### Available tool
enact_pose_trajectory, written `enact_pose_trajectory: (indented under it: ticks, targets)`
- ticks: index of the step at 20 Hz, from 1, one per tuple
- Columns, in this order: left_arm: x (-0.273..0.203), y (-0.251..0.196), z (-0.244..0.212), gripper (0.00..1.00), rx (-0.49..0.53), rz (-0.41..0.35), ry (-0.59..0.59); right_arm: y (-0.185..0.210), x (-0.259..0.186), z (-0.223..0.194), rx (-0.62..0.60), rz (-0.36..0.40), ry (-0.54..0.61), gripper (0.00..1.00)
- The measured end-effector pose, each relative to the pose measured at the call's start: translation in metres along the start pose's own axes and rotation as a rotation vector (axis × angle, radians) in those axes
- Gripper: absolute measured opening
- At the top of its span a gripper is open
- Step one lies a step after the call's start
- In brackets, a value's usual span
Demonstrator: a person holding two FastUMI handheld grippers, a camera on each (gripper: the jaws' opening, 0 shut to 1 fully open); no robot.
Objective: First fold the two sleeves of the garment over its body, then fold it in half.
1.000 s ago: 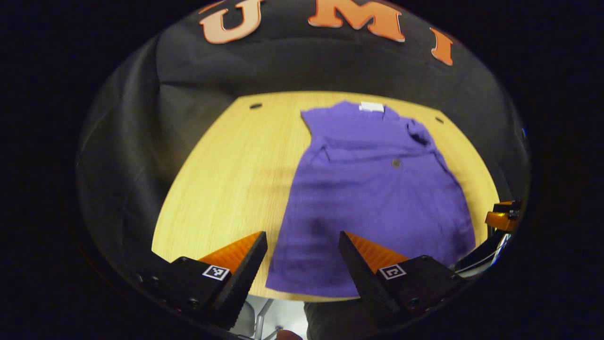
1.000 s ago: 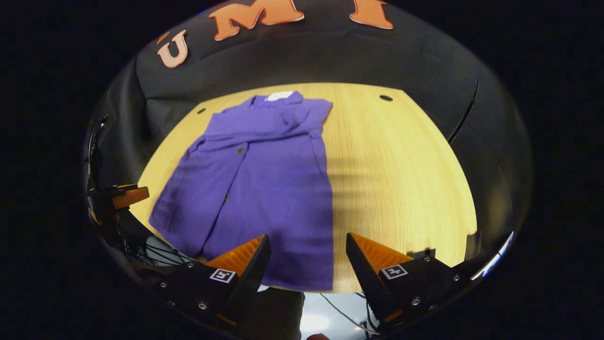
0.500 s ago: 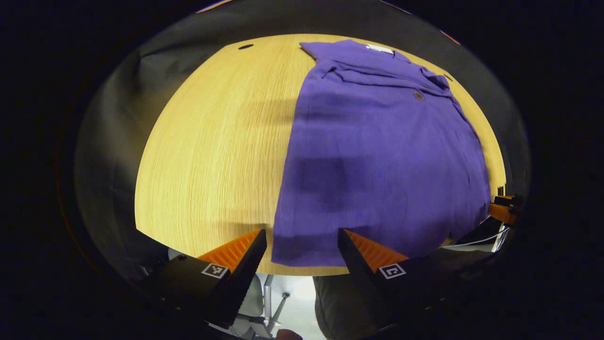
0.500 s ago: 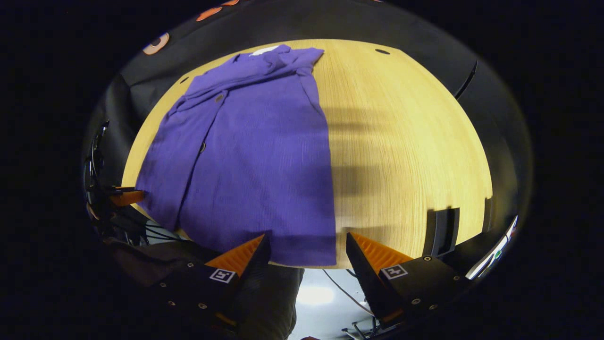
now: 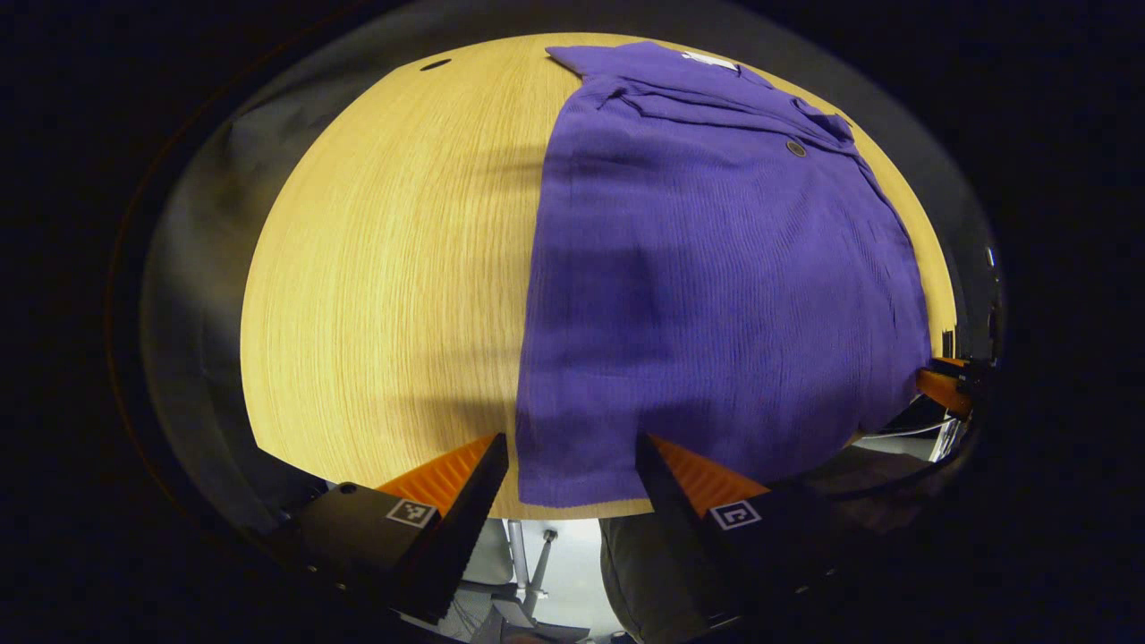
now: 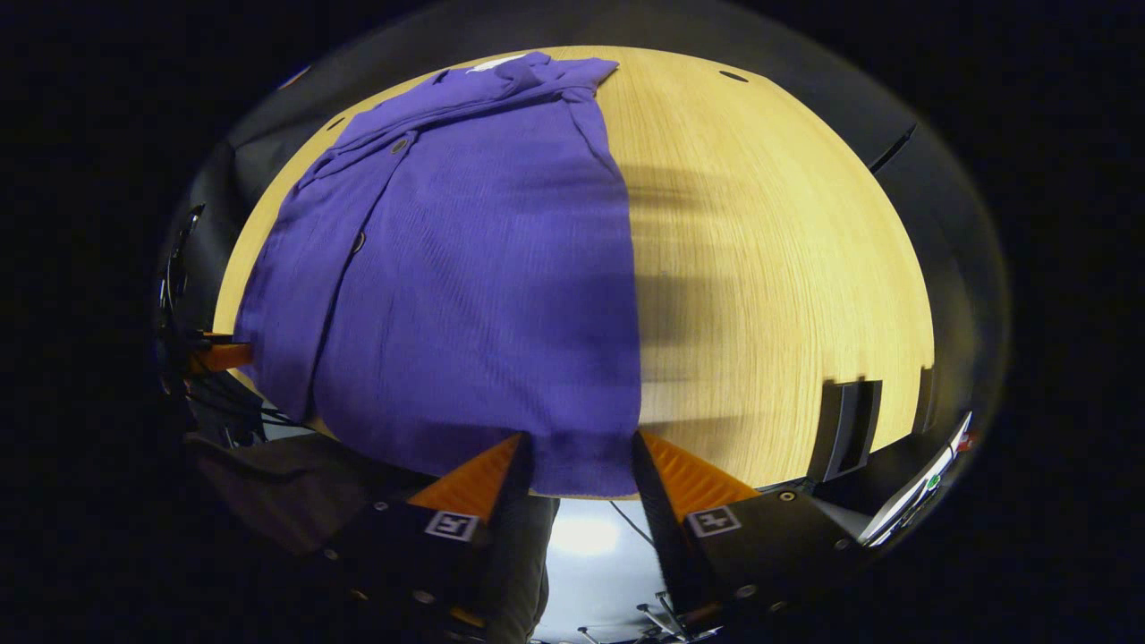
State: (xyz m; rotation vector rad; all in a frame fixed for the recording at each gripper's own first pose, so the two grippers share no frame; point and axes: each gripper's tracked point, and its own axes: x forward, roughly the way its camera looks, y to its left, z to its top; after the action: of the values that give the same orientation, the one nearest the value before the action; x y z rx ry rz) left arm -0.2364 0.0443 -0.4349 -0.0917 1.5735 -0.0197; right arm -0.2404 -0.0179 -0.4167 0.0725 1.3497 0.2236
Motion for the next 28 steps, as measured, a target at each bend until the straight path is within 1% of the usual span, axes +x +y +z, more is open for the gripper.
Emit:
enact_pose_trajectory:
  ticks: [1, 2, 3, 4, 5, 6, 7, 8, 9, 11, 14, 17, 22, 25, 28]
  targets:
    - [0.001, -0.003, -0.001, 0.92, -0.014, -0.008, 0.03, 0.007, 0.001, 0.0, 0.035, 0.025, 0.001, 0.52]
    - [-0.001, -0.009, -0.006, 0.74, -0.029, -0.024, 0.053, 0.013, 0.002, 0.0, 0.078, 0.052, 0.01, 0.29]
    - [-0.003, -0.016, -0.007, 0.56, -0.051, -0.045, 0.067, 0.019, 0.0, 0.001, 0.121, 0.082, 0.017, 0.28]
    - [-0.002, -0.018, -0.006, 0.38, -0.058, -0.051, 0.068, 0.021, 0.0, 0.002, 0.138, 0.095, 0.02, 0.18]
    - [-0.002, -0.021, -0.005, 0.2, -0.041, -0.063, 0.068, 0.02, 0.0, 0.006, 0.15, 0.102, 0.015, 0.16]
    - [-0.003, -0.022, -0.006, 0.13, -0.033, -0.071, 0.073, 0.02, 0.0, 0.007, 0.168, 0.104, 0.013, 0.11]
    - [-0.005, -0.024, -0.009, 0.13, -0.044, -0.084, 0.077, 0.022, 0.0, 0.006, 0.179, 0.107, 0.019, 0.09]
    - [-0.007, -0.024, -0.01, 0.08, -0.048, -0.088, 0.08, 0.022, -0.002, 0.005, 0.176, 0.112, 0.027, 0.05]
    - [-0.009, -0.026, -0.009, 0.08, -0.039, -0.096, 0.083, 0.024, -0.004, 0.005, 0.176, 0.116, 0.03, 0.05]
    - [-0.02, -0.025, -0.002, 0.08, -0.027, -0.083, 0.06, 0.024, -0.013, 0.011, 0.188, 0.115, 0.008, 0.05]
    - [-0.043, -0.029, 0.012, 0.08, -0.023, -0.086, 0.03, 0.033, -0.035, 0.026, 0.217, 0.153, -0.022, 0.05]
    - [-0.071, -0.039, 0.033, 0.08, -0.015, -0.128, -0.023, 0.038, -0.059, 0.049, 0.206, 0.168, -0.079, 0.05]
    - [-0.112, -0.049, 0.08, 0.08, 0.028, -0.168, -0.127, 0.05, -0.098, 0.096, 0.177, 0.213, -0.177, 0.04]
    - [-0.129, -0.053, 0.113, 0.08, 0.05, -0.175, -0.18, 0.052, -0.115, 0.128, 0.136, 0.216, -0.226, 0.04]
    - [-0.144, -0.052, 0.146, 0.08, 0.096, -0.154, -0.222, 0.054, -0.127, 0.156, 0.105, 0.217, -0.261, 0.04]
